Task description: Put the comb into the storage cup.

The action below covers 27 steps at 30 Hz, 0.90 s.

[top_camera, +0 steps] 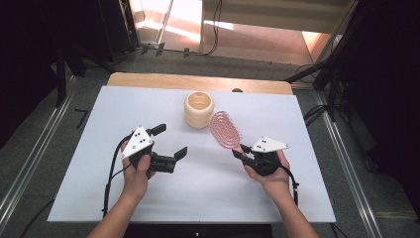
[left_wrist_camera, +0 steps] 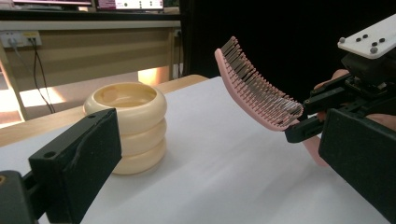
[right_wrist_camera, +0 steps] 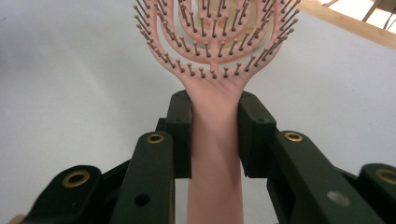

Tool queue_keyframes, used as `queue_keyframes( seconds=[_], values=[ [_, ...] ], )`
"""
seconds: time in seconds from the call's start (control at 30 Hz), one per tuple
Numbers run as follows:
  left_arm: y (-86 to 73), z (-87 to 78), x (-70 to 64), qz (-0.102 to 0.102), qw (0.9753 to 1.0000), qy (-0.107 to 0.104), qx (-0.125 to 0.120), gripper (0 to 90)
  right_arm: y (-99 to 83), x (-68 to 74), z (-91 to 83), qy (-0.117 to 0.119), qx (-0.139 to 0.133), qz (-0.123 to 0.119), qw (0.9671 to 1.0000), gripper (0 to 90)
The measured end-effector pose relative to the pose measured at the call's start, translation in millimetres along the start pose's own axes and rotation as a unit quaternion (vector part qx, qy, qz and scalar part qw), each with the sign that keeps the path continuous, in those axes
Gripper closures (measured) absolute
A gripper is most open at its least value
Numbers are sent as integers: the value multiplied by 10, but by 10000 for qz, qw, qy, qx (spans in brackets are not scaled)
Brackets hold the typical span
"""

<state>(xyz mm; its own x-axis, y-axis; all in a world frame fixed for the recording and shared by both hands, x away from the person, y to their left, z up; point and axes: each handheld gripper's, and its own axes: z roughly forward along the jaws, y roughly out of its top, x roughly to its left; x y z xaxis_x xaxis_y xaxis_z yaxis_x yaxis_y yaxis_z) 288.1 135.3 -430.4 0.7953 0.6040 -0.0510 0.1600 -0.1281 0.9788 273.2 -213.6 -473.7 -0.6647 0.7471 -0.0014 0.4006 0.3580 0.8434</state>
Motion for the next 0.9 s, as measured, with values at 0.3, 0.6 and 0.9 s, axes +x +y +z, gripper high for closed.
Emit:
queue_keyframes(
  seconds=[0.3, 0.6, 0.9],
  values=[
    [44, 145, -56, -42, 9998, -170, 5, 0, -2, 39, 11, -13, -168, 9, 9999, 679],
    [76, 261, -123, -85, 9996, -262, -17, 0, 2, 82, 6, 20, -304, -17, 9995, 679],
    [109, 353, -171, -106, 9993, -351, 4, 0, 12, 141, 8, 57, -373, -66, 9993, 679]
  ],
)
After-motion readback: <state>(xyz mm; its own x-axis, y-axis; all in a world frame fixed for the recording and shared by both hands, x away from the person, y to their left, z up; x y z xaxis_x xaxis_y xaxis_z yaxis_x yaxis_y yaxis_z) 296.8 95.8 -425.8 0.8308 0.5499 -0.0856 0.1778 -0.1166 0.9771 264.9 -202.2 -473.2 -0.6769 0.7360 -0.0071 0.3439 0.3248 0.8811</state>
